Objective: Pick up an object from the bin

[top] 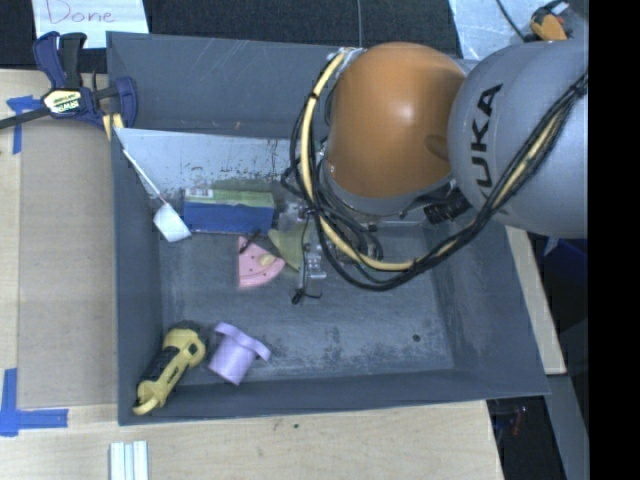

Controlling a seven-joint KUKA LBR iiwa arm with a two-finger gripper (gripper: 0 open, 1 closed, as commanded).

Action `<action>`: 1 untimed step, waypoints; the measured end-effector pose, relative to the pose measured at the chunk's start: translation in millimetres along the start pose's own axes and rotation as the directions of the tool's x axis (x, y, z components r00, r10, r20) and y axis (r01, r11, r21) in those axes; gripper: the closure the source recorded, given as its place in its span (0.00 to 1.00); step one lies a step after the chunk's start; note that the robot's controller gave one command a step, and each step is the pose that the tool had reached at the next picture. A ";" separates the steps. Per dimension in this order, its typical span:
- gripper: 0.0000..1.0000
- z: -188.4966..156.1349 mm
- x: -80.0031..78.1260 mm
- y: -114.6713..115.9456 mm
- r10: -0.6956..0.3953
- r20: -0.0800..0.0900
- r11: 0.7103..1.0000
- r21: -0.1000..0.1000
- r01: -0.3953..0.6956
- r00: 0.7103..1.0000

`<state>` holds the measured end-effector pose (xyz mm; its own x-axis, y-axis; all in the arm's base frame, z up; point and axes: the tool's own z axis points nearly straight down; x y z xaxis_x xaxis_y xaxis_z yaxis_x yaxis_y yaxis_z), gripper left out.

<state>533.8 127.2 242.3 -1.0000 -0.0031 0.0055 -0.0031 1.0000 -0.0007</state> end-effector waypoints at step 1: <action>0.00 -4.4 -1.5 -0.8 0.004 0.008 1.000 -0.001 -0.004 1.000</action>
Offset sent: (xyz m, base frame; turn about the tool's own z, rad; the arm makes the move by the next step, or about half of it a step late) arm -0.0372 0.0737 -0.1723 -0.0779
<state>535.4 126.4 246.7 -1.0000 0.0006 -0.0028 0.0005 1.0000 0.0007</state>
